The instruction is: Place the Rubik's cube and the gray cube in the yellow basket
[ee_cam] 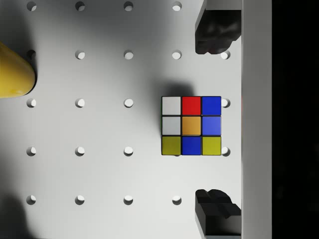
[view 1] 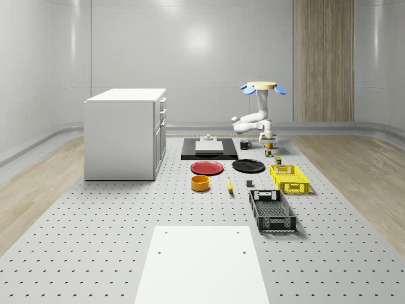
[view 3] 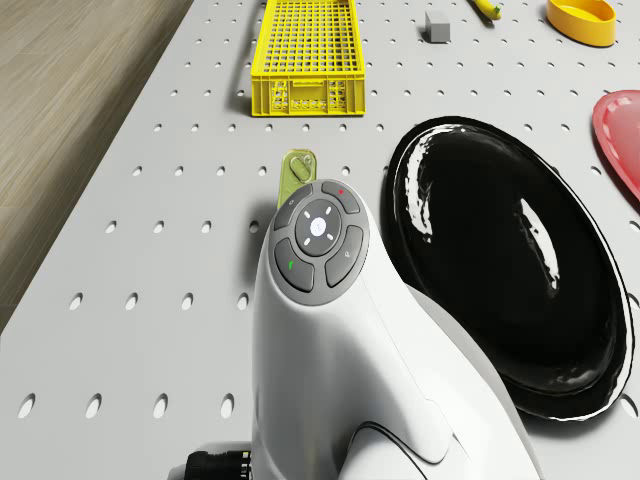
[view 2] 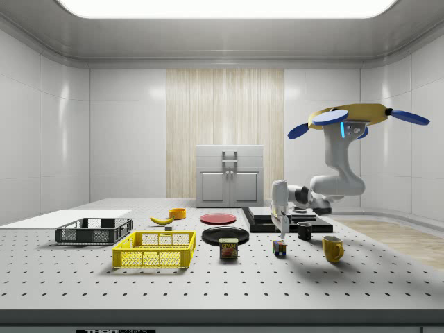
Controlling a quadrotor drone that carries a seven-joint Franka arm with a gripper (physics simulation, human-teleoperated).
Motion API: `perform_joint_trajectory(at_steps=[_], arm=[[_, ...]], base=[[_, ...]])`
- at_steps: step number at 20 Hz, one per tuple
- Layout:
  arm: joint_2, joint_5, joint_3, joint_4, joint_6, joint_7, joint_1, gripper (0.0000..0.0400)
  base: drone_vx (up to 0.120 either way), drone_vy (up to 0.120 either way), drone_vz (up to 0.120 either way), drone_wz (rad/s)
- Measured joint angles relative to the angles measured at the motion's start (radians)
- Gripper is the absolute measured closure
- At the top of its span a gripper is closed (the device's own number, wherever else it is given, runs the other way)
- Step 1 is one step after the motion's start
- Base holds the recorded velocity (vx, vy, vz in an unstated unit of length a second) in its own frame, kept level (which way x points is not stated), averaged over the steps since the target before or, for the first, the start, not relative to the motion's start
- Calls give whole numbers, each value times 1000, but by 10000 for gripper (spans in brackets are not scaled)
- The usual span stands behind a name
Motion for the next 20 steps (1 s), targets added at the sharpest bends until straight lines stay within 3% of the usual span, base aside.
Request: perform_joint_trajectory(at_steps=[7, 20], arm=[[-31, 15, 8, 2, 28, 9, -9, 0], [-100, -44, -70, 21, 121, -8, 0, 0]], base=[[0, 0, -91, 0], [0, 0, 0, 0]])
